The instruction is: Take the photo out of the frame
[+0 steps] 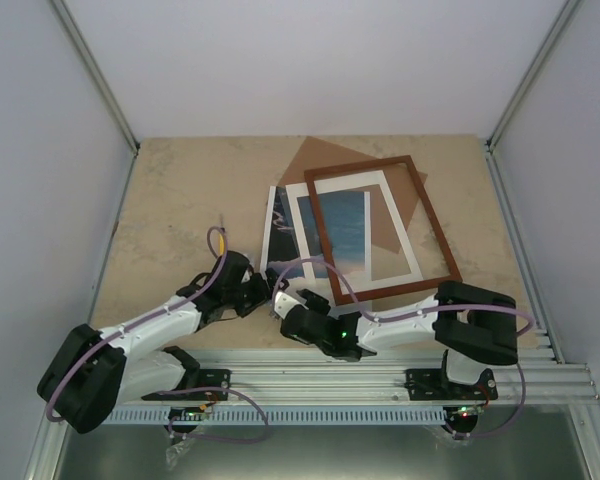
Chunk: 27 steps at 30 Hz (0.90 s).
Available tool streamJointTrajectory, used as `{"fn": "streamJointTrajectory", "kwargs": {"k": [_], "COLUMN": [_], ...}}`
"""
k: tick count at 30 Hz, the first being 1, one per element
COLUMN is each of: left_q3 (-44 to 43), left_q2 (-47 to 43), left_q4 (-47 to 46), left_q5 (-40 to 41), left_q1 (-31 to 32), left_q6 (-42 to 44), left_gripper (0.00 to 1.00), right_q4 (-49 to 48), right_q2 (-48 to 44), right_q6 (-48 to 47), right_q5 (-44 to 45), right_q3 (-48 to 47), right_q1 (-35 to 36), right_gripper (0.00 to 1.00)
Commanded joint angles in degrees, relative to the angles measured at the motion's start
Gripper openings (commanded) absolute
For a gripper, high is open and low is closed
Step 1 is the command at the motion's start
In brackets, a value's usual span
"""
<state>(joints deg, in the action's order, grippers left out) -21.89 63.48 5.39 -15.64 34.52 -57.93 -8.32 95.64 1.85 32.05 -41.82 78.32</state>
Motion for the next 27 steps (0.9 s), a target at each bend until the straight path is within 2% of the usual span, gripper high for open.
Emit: {"fn": "streamJointTrajectory", "kwargs": {"k": [1, 6, 16, 27], "left_q3": [1.5, 2.0, 1.0, -1.5], "left_q2": [-0.9, -1.5, -5.0, -5.7], "left_q4": [-4.3, -5.2, -2.9, 0.3], "left_q5": [-2.6, -2.9, -0.3, -4.5], "left_q1": [0.3, 0.3, -0.4, -11.8], "left_q6": [-0.7, -0.7, -0.3, 5.3], "left_gripper": [0.99, 0.99, 0.99, 0.99], "right_q4": [-1.2, -2.4, -6.1, -6.8], "right_q2": [3.9, 4.6, 2.8, 1.2], "right_q6": [3.7, 5.9, 10.9, 11.7], "right_q5": [6.8, 11.7, 13.6, 13.1], "right_q3": [-2.4, -2.0, 2.6, 4.1], "right_q1": [0.5, 0.4, -1.0, -2.2], "right_gripper": [0.74, 0.74, 0.73, 0.73]}}
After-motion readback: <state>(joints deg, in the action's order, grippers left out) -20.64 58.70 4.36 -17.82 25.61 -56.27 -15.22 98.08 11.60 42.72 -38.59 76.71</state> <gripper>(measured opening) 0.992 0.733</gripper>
